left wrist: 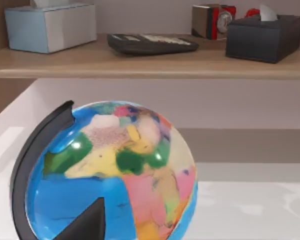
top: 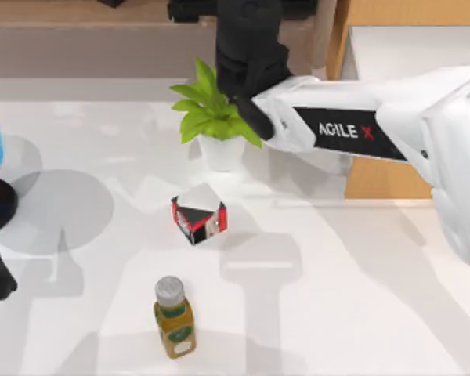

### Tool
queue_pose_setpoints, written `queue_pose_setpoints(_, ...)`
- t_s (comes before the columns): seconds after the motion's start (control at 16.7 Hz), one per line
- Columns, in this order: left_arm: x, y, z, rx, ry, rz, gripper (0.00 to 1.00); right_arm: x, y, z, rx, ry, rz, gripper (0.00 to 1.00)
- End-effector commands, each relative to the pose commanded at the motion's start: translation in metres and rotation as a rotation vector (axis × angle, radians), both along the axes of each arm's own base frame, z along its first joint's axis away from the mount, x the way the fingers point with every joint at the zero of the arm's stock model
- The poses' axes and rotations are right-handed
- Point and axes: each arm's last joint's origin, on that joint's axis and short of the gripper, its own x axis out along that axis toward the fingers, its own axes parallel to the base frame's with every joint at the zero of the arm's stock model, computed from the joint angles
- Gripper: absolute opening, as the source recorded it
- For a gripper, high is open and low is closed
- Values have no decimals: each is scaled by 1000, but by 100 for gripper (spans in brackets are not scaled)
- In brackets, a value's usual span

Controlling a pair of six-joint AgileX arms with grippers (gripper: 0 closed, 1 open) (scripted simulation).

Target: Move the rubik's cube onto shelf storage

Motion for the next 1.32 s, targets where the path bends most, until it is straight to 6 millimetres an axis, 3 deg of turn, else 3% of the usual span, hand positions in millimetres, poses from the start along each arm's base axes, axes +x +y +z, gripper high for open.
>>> queue_pose_setpoints(0.18, 0, 0, 0, 0, 0, 0, 100, -16, 9, 5, -22, -26, 39, 100)
queue_pose_setpoints(0.36, 0, 0, 0, 0, 0, 0, 100, -50, 17, 8, -95, -78, 108, 100)
queue_pose_setpoints(0.6, 0, 0, 0, 0, 0, 0, 100, -106, 0, -5, -294, -148, 173, 100)
queue_pose_setpoints(0.78, 0, 0, 0, 0, 0, 0, 100, -146, -37, -26, -513, -183, 185, 100)
queue_pose_setpoints(0.96, 0, 0, 0, 0, 0, 0, 100, -182, -88, -46, -769, -196, 165, 100)
queue_pose_setpoints(1.32, 0, 0, 0, 0, 0, 0, 100, -228, -196, -74, -1303, -80, 51, 100)
